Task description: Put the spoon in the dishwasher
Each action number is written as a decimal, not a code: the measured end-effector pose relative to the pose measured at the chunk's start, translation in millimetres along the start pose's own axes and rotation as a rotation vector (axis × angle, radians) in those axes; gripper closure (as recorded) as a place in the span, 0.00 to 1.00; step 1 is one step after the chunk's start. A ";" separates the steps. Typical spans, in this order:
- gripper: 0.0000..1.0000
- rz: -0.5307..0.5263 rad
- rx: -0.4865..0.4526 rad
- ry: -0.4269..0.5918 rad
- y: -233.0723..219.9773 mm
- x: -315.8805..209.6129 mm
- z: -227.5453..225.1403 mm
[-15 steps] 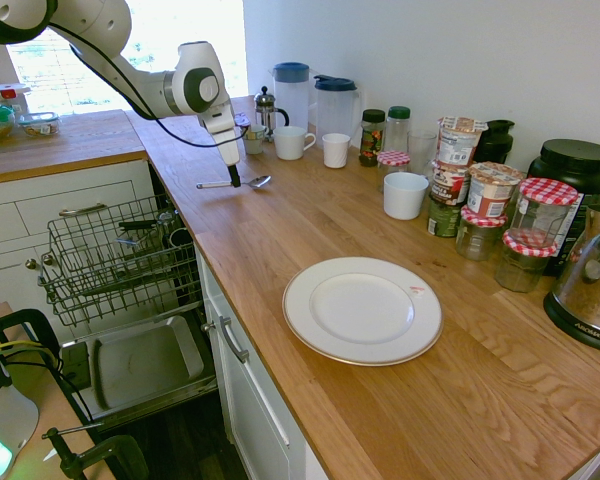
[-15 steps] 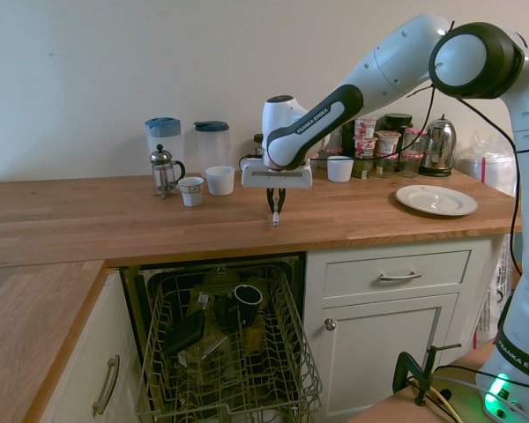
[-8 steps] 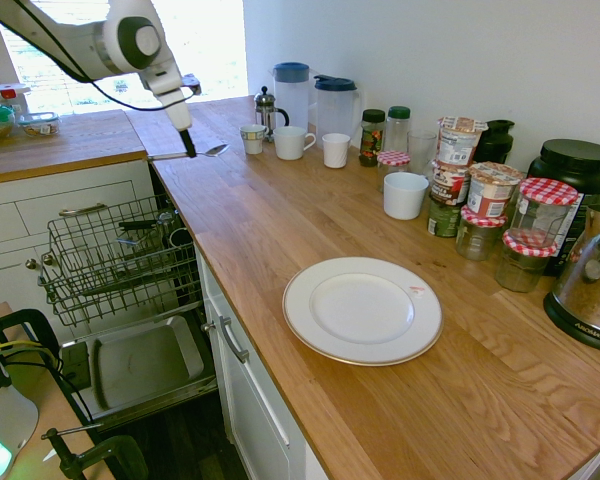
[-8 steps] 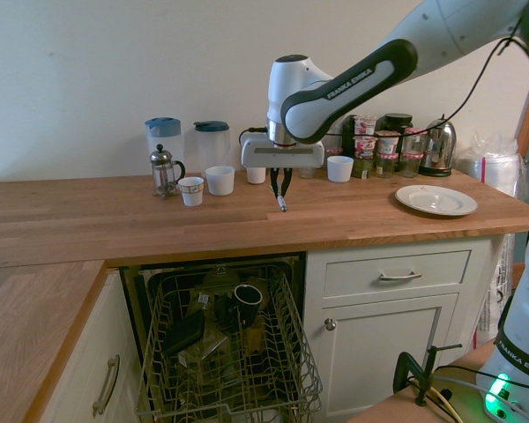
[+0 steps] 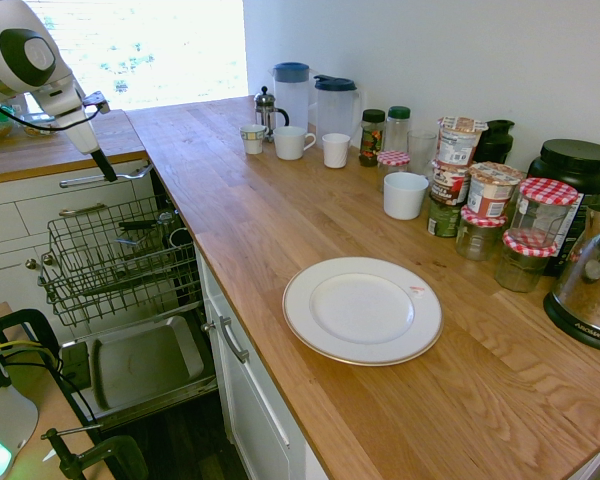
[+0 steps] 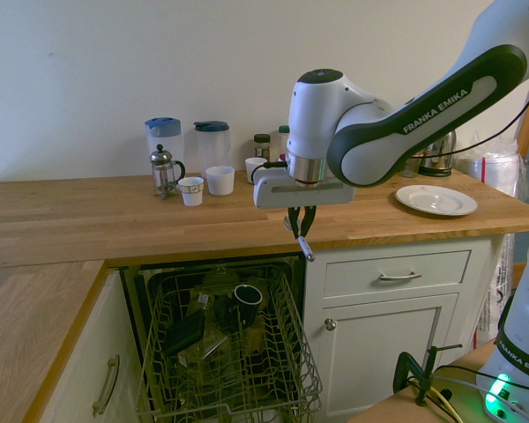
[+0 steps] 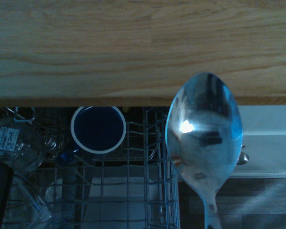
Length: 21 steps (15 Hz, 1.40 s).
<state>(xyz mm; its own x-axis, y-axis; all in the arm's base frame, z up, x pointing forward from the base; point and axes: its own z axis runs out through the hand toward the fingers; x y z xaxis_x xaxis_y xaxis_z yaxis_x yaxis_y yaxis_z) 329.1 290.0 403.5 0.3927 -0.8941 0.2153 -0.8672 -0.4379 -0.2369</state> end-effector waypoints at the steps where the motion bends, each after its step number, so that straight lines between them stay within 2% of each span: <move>1: 1.00 0.005 0.011 0.007 8.0 -14.7 0.3; 4: 1.00 0.026 0.034 0.038 34.1 -52.1 11.6; 7: 1.00 0.033 0.049 0.041 51.7 -71.2 52.9; 10: 1.00 0.038 0.030 0.028 46.7 -78.2 95.5; 15: 1.00 0.027 -0.019 -0.002 39.9 -118.4 147.0; 21: 1.00 0.053 -0.061 0.010 28.4 -111.0 182.6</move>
<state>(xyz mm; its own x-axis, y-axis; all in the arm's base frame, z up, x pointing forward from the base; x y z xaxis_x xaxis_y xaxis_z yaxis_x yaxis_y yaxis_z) 316.8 359.6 199.9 0.3430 -0.9147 0.2137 -0.9039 -0.3833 -0.1900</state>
